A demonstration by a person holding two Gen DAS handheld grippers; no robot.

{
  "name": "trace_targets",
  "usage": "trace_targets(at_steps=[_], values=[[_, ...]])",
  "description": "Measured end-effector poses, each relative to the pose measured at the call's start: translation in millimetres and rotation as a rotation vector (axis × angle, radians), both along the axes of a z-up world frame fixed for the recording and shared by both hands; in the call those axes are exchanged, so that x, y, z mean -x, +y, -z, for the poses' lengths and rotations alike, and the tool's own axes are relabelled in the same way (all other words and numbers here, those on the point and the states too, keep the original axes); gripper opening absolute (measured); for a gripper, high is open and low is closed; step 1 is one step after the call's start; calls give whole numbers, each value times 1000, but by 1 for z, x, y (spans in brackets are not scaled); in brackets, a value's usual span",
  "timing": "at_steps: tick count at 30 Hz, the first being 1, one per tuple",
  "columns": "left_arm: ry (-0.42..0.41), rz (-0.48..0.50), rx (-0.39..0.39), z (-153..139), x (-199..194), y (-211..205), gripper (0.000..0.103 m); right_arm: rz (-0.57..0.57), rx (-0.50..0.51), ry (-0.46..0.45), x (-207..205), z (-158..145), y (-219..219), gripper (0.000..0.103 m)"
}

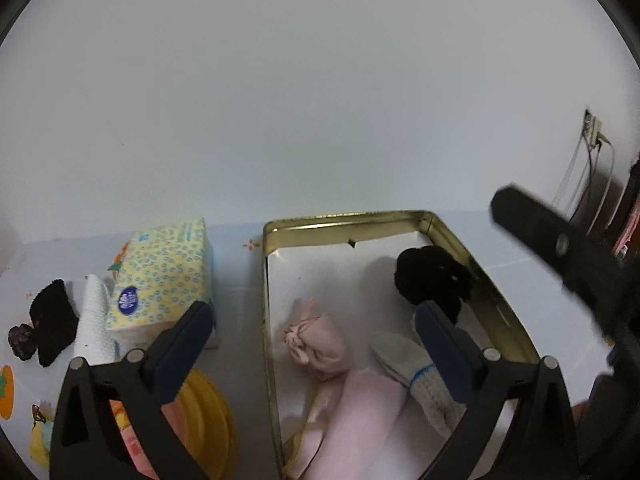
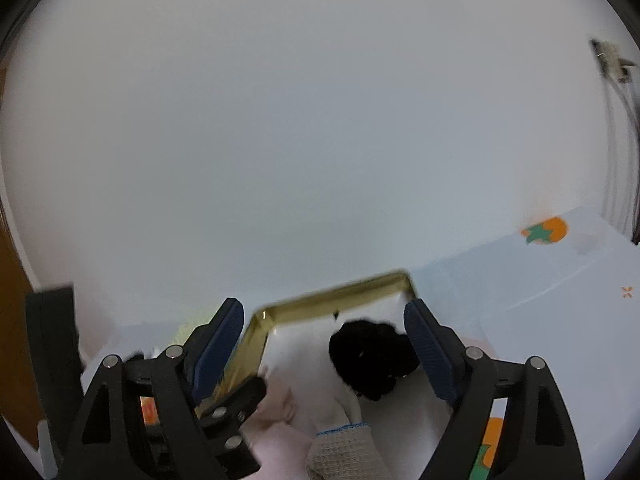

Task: Organize soft objects
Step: 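Carry the pink pouch and black sock into the gold tray and release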

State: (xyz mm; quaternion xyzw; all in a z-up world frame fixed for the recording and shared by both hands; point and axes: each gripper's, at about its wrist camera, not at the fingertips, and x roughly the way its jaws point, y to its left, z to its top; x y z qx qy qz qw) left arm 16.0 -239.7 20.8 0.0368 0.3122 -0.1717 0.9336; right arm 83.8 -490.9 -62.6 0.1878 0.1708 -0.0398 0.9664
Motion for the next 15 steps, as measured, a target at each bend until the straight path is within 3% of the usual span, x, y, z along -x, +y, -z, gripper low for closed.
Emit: trace_targets(at_steps=[6,12,15], values=[[-98,-32,45,-1,21,19,103,122,5,-73,24,3,4,85],[-183,-40,24,-4,37,36,103,181,132,-82,35,6,23,85],[-214,-41,20,-1,42,43,103,245,181,-118,47,5,30,95]])
